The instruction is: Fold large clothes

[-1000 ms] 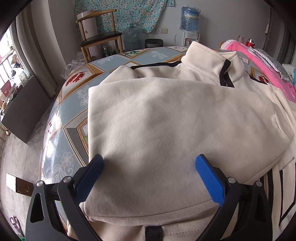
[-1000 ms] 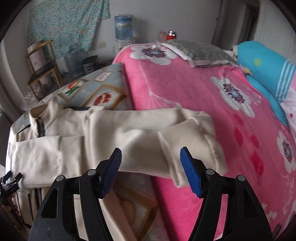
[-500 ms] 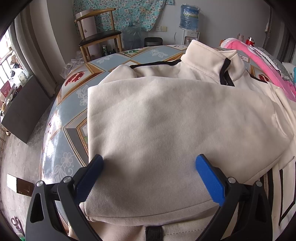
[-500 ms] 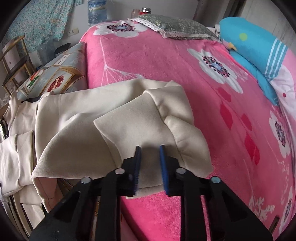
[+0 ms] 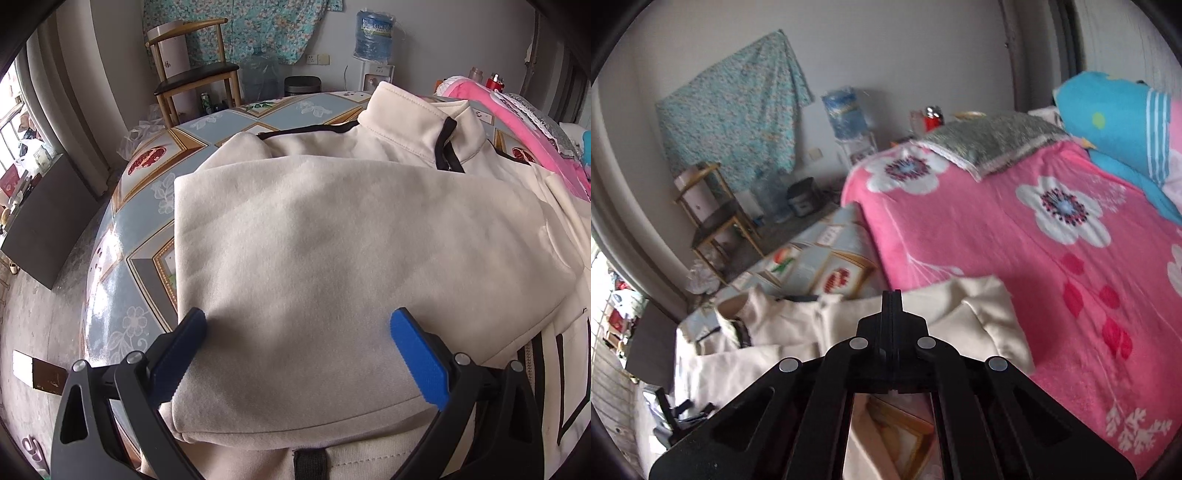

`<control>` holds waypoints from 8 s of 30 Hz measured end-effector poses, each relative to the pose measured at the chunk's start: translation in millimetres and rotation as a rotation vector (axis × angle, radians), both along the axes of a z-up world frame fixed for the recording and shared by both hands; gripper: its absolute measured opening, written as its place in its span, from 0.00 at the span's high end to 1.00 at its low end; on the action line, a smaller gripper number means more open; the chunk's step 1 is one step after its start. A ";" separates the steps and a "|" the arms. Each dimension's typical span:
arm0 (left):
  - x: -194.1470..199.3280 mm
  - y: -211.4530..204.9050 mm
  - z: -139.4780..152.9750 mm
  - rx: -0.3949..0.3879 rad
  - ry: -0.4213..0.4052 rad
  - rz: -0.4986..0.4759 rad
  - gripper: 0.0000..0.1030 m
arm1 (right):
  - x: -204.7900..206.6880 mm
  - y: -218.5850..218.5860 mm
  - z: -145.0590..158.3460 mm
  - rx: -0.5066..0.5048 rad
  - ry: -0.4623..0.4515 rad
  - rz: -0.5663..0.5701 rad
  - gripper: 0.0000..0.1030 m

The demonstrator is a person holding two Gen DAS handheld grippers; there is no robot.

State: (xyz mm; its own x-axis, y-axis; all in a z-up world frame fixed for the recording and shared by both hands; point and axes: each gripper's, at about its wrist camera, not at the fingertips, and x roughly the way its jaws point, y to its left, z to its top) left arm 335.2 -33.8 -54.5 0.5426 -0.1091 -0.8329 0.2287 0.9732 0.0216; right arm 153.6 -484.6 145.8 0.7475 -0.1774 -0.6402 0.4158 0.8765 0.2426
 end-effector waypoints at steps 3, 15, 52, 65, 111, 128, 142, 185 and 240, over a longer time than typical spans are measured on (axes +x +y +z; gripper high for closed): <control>-2.4 3.8 1.9 -0.026 0.002 0.006 0.05 | 5.7 17.6 29.7 -0.060 -0.043 0.029 1.00; 4.3 -1.7 -2.6 0.012 0.023 -0.020 0.05 | 59.0 -28.1 -107.4 -0.033 0.431 -0.017 0.43; 3.1 0.1 -2.0 0.009 0.026 -0.034 0.04 | 71.9 117.5 27.2 0.454 -0.086 0.540 0.94; -28.1 35.9 21.8 -0.134 0.010 -0.007 0.04 | 172.5 277.2 -159.6 0.518 0.368 0.643 0.81; 3.4 82.5 75.5 -0.257 0.039 0.081 0.98 | 15.0 166.1 -214.0 0.076 0.306 0.353 0.58; -11.0 81.2 61.7 -0.216 -0.011 0.053 0.94 | 75.6 82.0 -129.2 0.165 0.275 0.295 0.37; -3.8 54.6 13.6 -0.161 0.094 -0.003 0.94 | 144.7 66.7 -178.7 -0.001 0.325 0.161 0.95; -246.4 141.0 24.3 -0.111 -0.015 0.074 0.46 | -90.9 269.8 -216.4 -0.150 0.424 0.476 0.65; -287.4 120.6 65.6 -0.231 -0.045 -0.022 0.96 | -217.4 157.9 -146.4 -0.053 0.206 0.092 0.96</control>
State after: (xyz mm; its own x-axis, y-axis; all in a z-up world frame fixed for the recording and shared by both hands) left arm 47.8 86.8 11.1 0.5745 -0.3057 -0.7593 0.2537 0.9485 -0.1899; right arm -63.8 -326.7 -0.5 0.6164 -0.1521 -0.7726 0.3694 0.9224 0.1131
